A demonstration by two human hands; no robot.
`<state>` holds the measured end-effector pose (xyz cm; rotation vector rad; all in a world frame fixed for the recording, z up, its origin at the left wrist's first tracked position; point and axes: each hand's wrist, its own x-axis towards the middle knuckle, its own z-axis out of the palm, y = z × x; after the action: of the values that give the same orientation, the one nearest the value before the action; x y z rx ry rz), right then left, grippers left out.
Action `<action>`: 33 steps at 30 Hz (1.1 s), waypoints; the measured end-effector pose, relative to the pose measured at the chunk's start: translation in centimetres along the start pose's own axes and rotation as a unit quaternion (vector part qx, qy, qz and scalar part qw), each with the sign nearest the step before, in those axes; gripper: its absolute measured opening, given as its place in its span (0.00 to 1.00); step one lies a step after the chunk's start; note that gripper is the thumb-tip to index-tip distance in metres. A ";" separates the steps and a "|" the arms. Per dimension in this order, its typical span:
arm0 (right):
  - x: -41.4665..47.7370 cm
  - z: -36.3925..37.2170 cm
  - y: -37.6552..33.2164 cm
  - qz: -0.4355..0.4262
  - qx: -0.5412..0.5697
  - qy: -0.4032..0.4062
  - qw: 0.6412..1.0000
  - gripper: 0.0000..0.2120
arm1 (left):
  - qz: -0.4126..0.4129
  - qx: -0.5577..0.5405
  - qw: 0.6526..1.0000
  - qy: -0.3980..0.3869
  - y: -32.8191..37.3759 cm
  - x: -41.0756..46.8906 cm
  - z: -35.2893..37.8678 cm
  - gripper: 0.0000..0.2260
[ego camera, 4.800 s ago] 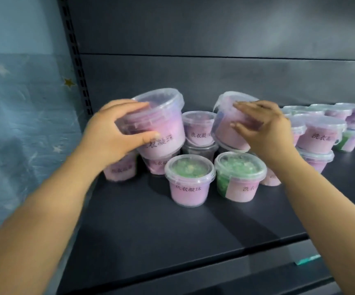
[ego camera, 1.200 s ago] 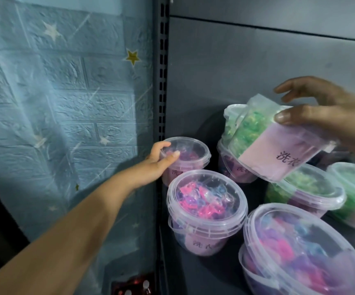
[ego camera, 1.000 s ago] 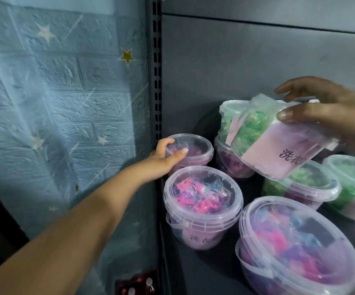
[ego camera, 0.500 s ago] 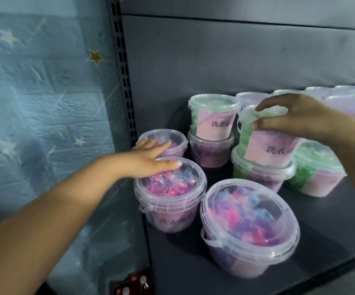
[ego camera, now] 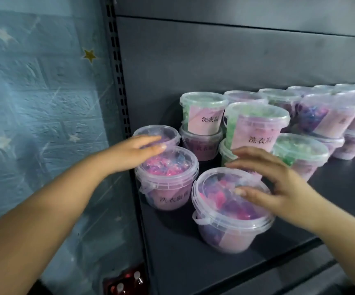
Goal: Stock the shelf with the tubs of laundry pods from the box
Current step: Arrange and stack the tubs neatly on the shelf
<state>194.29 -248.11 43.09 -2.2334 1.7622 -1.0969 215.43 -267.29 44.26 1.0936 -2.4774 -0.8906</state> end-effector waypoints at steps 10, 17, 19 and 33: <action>-2.3 4.0 -2.5 0.048 0.231 -0.020 0.972 0.20 | 0.032 -0.068 0.996 0.053 -0.3 -0.4 2.0 0.13; -0.9 6.2 -2.7 0.113 0.417 0.020 0.902 0.07 | 0.112 -0.141 0.978 0.107 1.6 -5.5 1.8 0.07; -0.9 6.5 -2.6 0.121 0.435 0.034 0.892 0.06 | 0.125 -0.135 0.981 0.058 2.2 -7.5 2.0 0.09; 3.5 3.2 -5.2 0.156 0.157 0.067 0.973 0.06 | 0.142 0.000 0.955 0.260 -1.5 -4.4 -1.9 0.14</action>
<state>200.63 -250.64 44.88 -1.6702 1.7616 -1.3633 220.13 -265.64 44.64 0.8095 -2.1128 -0.4426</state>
